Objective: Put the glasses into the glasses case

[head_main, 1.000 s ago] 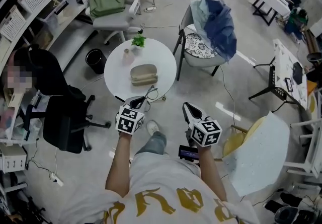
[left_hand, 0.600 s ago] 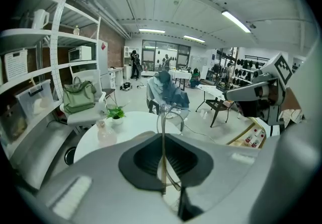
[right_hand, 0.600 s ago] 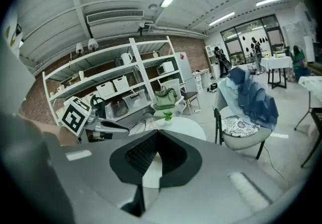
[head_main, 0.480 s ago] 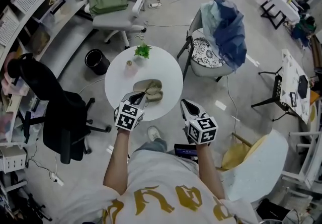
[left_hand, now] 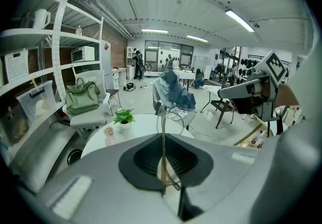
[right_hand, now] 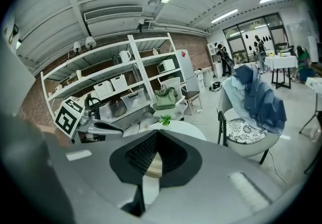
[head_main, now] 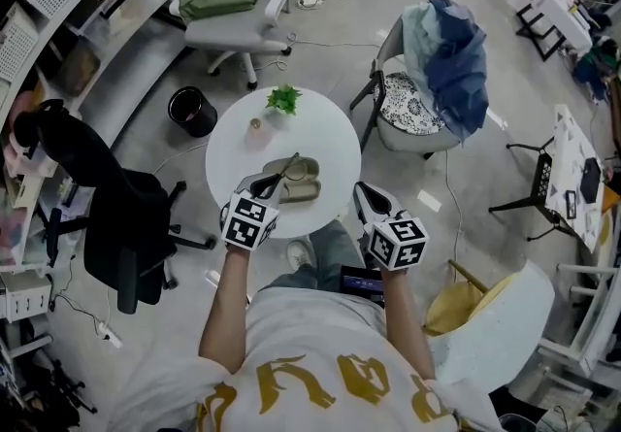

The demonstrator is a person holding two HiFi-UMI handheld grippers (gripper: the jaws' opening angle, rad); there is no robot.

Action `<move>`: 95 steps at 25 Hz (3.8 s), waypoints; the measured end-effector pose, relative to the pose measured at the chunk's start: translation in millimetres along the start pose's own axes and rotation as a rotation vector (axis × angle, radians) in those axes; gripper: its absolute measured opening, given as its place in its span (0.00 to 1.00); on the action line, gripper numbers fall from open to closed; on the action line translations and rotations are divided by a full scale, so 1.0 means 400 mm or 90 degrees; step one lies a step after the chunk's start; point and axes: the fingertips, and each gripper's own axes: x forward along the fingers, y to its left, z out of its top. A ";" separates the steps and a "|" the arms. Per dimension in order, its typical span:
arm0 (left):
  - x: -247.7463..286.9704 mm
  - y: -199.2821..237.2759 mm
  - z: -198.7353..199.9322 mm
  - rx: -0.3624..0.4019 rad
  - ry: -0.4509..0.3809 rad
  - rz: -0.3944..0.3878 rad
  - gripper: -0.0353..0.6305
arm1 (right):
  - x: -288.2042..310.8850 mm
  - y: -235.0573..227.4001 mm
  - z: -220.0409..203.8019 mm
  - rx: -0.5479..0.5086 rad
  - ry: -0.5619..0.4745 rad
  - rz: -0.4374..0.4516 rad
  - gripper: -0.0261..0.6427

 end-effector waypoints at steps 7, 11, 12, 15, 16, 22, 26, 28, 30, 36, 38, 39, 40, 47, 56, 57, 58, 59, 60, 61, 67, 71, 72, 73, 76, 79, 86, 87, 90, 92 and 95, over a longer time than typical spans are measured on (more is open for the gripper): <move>0.033 0.041 0.013 0.005 0.009 0.015 0.08 | 0.066 -0.008 0.015 -0.015 0.017 0.037 0.08; 0.044 0.055 0.019 -0.005 0.012 0.010 0.08 | 0.088 -0.028 0.022 -0.012 0.022 0.038 0.08; 0.049 0.059 0.017 -0.003 0.017 0.009 0.08 | 0.093 -0.030 0.018 -0.010 0.025 0.039 0.08; 0.063 0.066 -0.001 0.004 0.034 0.005 0.08 | 0.107 -0.035 0.001 -0.002 0.037 0.040 0.08; 0.068 0.069 -0.012 0.010 0.042 0.005 0.08 | 0.112 -0.037 -0.005 0.002 0.041 0.040 0.08; 0.111 0.071 -0.057 0.041 0.086 -0.006 0.08 | 0.149 -0.052 -0.023 0.012 0.064 0.048 0.08; 0.131 0.062 -0.070 0.055 0.104 -0.024 0.08 | 0.164 -0.065 -0.018 0.013 0.069 0.048 0.08; 0.142 0.060 -0.079 0.073 0.117 -0.030 0.08 | 0.171 -0.070 -0.014 0.015 0.070 0.049 0.08; 0.153 0.059 -0.084 0.086 0.124 -0.035 0.08 | 0.177 -0.077 -0.013 0.022 0.070 0.051 0.08; 0.187 0.048 -0.109 0.115 0.152 -0.052 0.08 | 0.193 -0.106 -0.039 0.031 0.089 0.052 0.08; 0.195 0.043 -0.118 0.124 0.164 -0.059 0.08 | 0.201 -0.108 -0.043 0.033 0.095 0.056 0.08; 0.199 0.041 -0.121 0.128 0.169 -0.061 0.08 | 0.205 -0.110 -0.044 0.033 0.098 0.057 0.08; 0.203 0.040 -0.124 0.132 0.174 -0.064 0.08 | 0.209 -0.112 -0.046 0.032 0.101 0.059 0.08; 0.228 0.032 -0.168 0.206 0.230 -0.095 0.08 | 0.221 -0.152 -0.077 0.045 0.124 0.053 0.08; 0.267 0.020 -0.209 0.238 0.270 -0.126 0.08 | 0.230 -0.205 -0.093 0.057 0.139 0.037 0.08; 0.272 0.020 -0.214 0.244 0.278 -0.128 0.08 | 0.233 -0.208 -0.091 0.057 0.139 0.037 0.08; 0.277 0.018 -0.218 0.248 0.284 -0.131 0.08 | 0.235 -0.209 -0.088 0.056 0.139 0.038 0.08; 0.281 0.015 -0.221 0.251 0.289 -0.134 0.08 | 0.237 -0.211 -0.087 0.055 0.140 0.039 0.08; 0.286 0.012 -0.223 0.252 0.293 -0.136 0.08 | 0.238 -0.213 -0.086 0.054 0.141 0.041 0.08; 0.291 0.010 -0.225 0.254 0.295 -0.138 0.08 | 0.239 -0.214 -0.087 0.054 0.143 0.042 0.08; 0.305 0.005 -0.249 0.276 0.315 -0.141 0.08 | 0.243 -0.220 -0.101 0.060 0.153 0.045 0.08; 0.312 0.006 -0.255 0.311 0.325 -0.129 0.08 | 0.241 -0.232 -0.101 0.064 0.153 0.037 0.08; 0.314 0.006 -0.256 0.311 0.326 -0.128 0.08 | 0.241 -0.236 -0.100 0.064 0.153 0.034 0.08; 0.315 0.007 -0.257 0.308 0.328 -0.128 0.08 | 0.240 -0.239 -0.098 0.065 0.152 0.032 0.08; 0.319 0.011 -0.260 0.298 0.333 -0.127 0.08 | 0.237 -0.243 -0.092 0.064 0.147 0.029 0.08; 0.321 0.013 -0.261 0.287 0.334 -0.129 0.09 | 0.233 -0.243 -0.089 0.064 0.142 0.027 0.08; 0.310 0.013 -0.258 0.227 0.321 -0.133 0.15 | 0.218 -0.220 -0.087 0.060 0.140 0.035 0.08; 0.306 0.014 -0.255 0.217 0.315 -0.131 0.16 | 0.216 -0.215 -0.085 0.057 0.139 0.035 0.08; 0.291 0.017 -0.239 0.188 0.293 -0.124 0.16 | 0.207 -0.202 -0.075 0.050 0.133 0.037 0.08; 0.280 0.020 -0.223 0.174 0.276 -0.115 0.16 | 0.202 -0.194 -0.065 0.045 0.127 0.037 0.08; 0.263 0.028 -0.203 0.144 0.254 -0.102 0.16 | 0.192 -0.180 -0.051 0.038 0.116 0.036 0.08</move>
